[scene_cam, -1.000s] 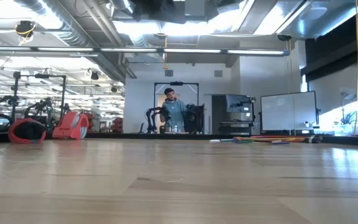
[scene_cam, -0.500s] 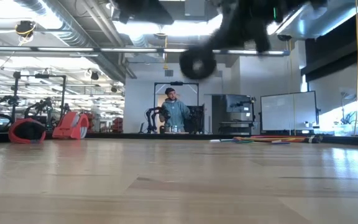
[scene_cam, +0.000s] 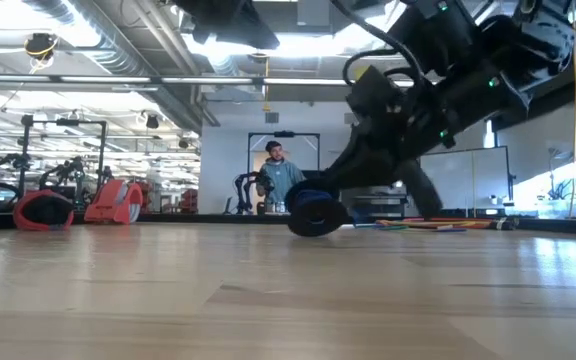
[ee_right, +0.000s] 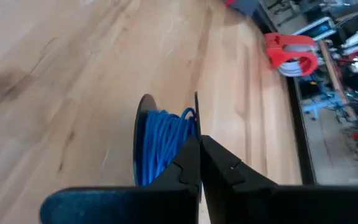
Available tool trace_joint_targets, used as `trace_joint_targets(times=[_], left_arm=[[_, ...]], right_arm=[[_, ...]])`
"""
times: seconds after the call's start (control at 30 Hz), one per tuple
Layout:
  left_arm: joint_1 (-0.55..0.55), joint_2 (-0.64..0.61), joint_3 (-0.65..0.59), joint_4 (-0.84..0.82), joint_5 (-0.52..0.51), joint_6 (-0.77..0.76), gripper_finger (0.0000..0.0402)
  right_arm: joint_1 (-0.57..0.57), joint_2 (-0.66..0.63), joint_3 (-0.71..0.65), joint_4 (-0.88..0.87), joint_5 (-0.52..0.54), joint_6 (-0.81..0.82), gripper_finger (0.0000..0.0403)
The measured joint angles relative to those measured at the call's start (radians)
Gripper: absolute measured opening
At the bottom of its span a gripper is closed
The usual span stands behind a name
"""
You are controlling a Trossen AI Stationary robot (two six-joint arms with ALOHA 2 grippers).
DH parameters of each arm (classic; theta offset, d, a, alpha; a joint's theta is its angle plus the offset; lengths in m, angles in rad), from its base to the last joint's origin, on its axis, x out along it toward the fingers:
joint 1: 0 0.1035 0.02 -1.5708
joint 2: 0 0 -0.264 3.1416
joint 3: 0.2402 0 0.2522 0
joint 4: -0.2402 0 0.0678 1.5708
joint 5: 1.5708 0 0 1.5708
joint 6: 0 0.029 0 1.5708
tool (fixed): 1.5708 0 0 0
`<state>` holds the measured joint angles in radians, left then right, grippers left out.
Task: Coil cords
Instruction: Coil the blue cable wire on the black spool, then uncoil the blue cable wire from the spool
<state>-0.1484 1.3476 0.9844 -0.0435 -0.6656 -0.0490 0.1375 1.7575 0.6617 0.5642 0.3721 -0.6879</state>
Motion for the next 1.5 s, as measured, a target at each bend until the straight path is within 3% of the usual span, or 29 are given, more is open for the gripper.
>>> trace_joint_targets(times=[0.27, 0.53, 0.7, 0.8, 0.9, 1.07, 1.2, 1.37, 1.5], left_arm=[[0.001, 0.003, 0.000, 0.007, 0.000, 0.003, 0.0000], [0.003, 0.003, 0.000, 0.007, 0.000, -0.001, 0.0000], [0.003, 0.003, 0.000, 0.000, 0.000, -0.007, 0.0000], [0.002, 0.003, 0.000, 0.000, 0.014, -0.016, 0.0000], [0.002, 0.005, 0.000, 0.001, 0.037, -0.030, 0.0000], [0.014, 0.051, 0.000, 0.052, 0.104, -0.017, 0.0000], [0.070, 0.106, 0.018, 0.112, 0.257, -0.006, 0.0000], [0.123, 0.219, 0.107, -0.037, 0.284, -0.046, 0.0000], [0.150, 0.325, 0.194, -0.122, 0.372, -0.049, 0.0000]], right_arm=[[0.000, 0.056, 0.002, 0.080, 0.010, 0.111, 0.0019], [0.007, 0.062, -0.002, 0.058, 0.013, 0.126, 0.0100], [0.090, -0.018, -0.003, 0.014, 0.179, 0.052, 0.0137], [0.152, -0.105, -0.002, -0.080, 0.292, 0.025, 0.0145], [0.183, -0.215, -0.002, -0.261, 0.317, 0.091, 0.0146], [0.162, -0.351, -0.023, -0.552, 0.158, 0.393, 0.0147], [0.116, -0.394, -0.158, -0.381, 0.054, 0.425, 0.0147], [0.004, -0.397, -0.338, 0.010, 0.021, 0.395, 0.0147], [-0.078, -0.397, -0.404, 0.154, -0.078, 0.428, 0.0147]])
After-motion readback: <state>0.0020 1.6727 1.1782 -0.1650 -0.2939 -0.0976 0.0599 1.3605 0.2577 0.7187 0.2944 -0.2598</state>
